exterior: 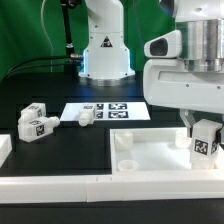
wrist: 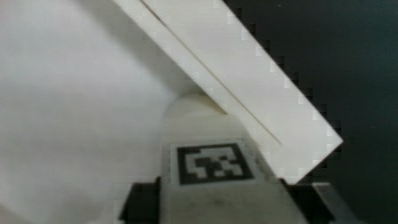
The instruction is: Assemble one leg
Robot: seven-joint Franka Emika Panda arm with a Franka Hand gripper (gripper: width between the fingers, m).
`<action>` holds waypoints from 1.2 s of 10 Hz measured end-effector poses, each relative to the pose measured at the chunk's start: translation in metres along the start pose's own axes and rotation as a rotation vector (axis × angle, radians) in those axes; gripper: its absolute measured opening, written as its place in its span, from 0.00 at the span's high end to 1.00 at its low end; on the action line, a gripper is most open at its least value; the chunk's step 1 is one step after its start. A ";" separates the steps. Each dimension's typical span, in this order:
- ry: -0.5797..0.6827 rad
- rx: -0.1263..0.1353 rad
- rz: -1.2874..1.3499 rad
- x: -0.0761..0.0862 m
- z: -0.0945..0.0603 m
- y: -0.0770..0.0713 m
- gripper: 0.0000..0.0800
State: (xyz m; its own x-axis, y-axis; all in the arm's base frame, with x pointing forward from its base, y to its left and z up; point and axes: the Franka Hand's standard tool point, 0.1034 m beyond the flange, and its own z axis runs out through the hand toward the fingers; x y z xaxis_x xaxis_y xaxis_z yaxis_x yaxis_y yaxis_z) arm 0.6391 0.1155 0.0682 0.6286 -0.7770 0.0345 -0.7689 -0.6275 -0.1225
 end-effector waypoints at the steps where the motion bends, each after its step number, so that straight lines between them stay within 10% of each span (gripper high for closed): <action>1: 0.001 -0.002 0.100 -0.001 0.000 0.000 0.64; 4: -0.008 -0.018 0.506 -0.005 0.000 0.001 0.64; 7: -0.046 0.046 0.955 0.001 0.001 0.000 0.64; 9: -0.044 0.049 0.952 -0.001 0.001 -0.001 0.64; 12: -0.029 0.039 0.633 -0.007 0.002 -0.003 0.37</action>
Offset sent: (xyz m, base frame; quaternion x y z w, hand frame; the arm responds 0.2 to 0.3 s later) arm -0.0039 -0.0067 0.0008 -0.0317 0.0116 0.3512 0.9357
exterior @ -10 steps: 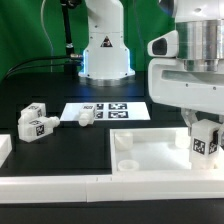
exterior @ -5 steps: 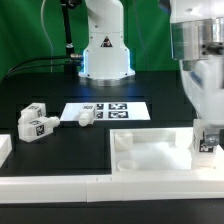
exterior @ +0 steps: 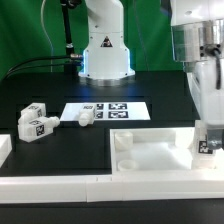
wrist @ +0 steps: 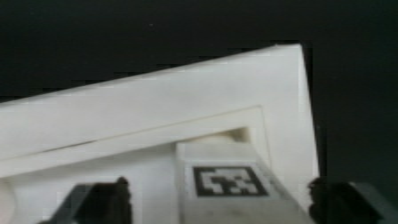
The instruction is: Assemble one leg
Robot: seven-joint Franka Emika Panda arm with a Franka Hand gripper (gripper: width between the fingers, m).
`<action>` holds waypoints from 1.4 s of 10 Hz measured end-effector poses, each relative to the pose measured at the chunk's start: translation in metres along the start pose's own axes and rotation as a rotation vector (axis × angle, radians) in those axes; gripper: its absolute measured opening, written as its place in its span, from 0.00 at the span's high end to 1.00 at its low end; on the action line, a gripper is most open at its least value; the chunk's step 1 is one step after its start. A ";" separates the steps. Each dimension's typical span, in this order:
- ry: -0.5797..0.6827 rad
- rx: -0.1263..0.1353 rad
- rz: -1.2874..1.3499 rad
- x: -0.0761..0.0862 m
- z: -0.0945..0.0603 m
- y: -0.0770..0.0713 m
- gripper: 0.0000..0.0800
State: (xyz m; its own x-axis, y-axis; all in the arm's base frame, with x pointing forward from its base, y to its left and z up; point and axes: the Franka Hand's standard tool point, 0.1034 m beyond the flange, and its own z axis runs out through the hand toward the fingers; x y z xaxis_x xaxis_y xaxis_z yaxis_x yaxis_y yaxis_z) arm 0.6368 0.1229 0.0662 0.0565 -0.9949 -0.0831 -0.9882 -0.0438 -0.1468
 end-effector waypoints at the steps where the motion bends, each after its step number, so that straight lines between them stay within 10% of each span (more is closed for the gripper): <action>1: 0.003 -0.005 -0.203 0.003 0.000 0.000 0.23; 9: 0.016 -0.036 -1.100 0.010 0.003 -0.002 0.19; 14: 0.020 -0.034 -0.807 0.010 0.004 -0.001 0.65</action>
Offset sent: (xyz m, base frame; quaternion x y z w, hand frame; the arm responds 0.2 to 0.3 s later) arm 0.0000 0.0000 0.0000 0.0000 0.0000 -0.1296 0.9916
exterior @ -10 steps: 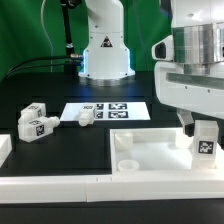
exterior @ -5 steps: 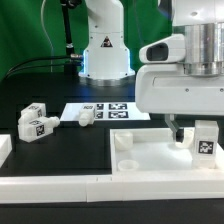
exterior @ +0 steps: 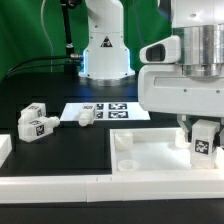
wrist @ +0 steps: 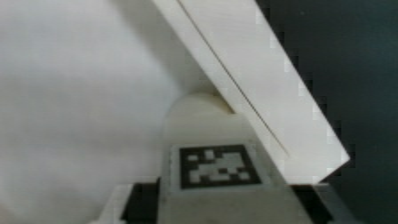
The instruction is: Assemble one leg
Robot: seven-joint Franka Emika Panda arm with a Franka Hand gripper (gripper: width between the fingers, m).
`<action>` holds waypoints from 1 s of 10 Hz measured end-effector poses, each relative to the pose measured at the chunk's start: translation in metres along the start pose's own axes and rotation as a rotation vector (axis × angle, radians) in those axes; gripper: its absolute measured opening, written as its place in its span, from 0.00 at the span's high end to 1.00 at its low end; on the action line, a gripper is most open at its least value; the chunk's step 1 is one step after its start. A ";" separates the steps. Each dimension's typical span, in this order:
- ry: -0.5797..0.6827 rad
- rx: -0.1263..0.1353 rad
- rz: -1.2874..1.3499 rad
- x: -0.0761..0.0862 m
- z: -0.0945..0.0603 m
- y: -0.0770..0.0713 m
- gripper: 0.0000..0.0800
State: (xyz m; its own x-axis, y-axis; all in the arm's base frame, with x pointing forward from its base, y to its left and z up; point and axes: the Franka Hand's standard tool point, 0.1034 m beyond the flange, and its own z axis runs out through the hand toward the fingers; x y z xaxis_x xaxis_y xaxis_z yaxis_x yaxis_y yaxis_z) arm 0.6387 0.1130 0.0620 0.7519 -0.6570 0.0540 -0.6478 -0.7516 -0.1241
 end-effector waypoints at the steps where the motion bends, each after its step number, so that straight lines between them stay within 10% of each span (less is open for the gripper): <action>1: 0.000 0.000 0.067 0.000 0.000 0.000 0.64; 10: -0.027 0.030 1.221 0.002 0.001 -0.002 0.64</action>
Offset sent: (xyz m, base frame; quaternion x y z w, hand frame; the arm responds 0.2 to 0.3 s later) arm 0.0026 -0.0056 0.0020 -0.0236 0.0197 0.2846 0.9582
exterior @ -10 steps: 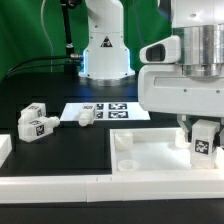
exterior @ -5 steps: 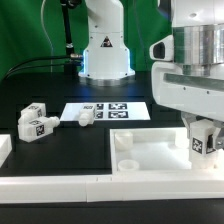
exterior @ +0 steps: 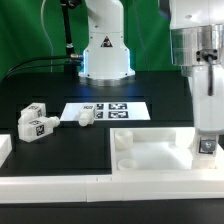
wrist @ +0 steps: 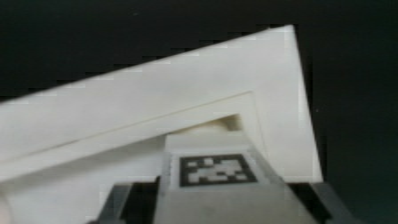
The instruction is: Assemble one leg
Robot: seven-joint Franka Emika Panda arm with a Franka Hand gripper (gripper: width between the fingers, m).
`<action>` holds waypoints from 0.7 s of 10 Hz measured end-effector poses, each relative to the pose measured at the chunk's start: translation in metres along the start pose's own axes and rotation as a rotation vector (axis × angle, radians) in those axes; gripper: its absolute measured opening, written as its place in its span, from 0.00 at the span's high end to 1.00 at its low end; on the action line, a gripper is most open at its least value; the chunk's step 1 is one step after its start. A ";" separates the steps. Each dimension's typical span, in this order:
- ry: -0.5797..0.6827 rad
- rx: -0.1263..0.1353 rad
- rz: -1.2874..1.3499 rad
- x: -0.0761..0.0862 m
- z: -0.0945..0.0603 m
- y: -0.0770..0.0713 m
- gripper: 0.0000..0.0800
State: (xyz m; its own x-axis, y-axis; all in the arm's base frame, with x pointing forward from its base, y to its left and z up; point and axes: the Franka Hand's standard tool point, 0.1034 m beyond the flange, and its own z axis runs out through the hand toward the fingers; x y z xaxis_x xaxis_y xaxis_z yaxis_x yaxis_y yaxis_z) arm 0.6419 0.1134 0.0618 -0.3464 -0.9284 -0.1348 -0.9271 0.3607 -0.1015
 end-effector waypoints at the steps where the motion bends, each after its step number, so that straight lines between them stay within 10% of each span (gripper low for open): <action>1: 0.004 0.001 0.047 0.000 0.000 0.000 0.64; 4: 0.011 0.004 0.040 0.002 0.000 0.000 0.56; 7: -0.022 0.027 -0.037 -0.006 -0.028 -0.005 0.22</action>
Offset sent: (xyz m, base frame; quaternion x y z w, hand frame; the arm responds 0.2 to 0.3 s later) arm 0.0000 0.0000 0.0000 0.0000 0.0000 0.0000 1.0000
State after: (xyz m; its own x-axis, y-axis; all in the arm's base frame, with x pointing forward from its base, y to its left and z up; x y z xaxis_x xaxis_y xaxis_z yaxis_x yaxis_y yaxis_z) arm 0.6448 0.1144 0.0912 -0.3083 -0.9391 -0.1516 -0.9351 0.3285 -0.1330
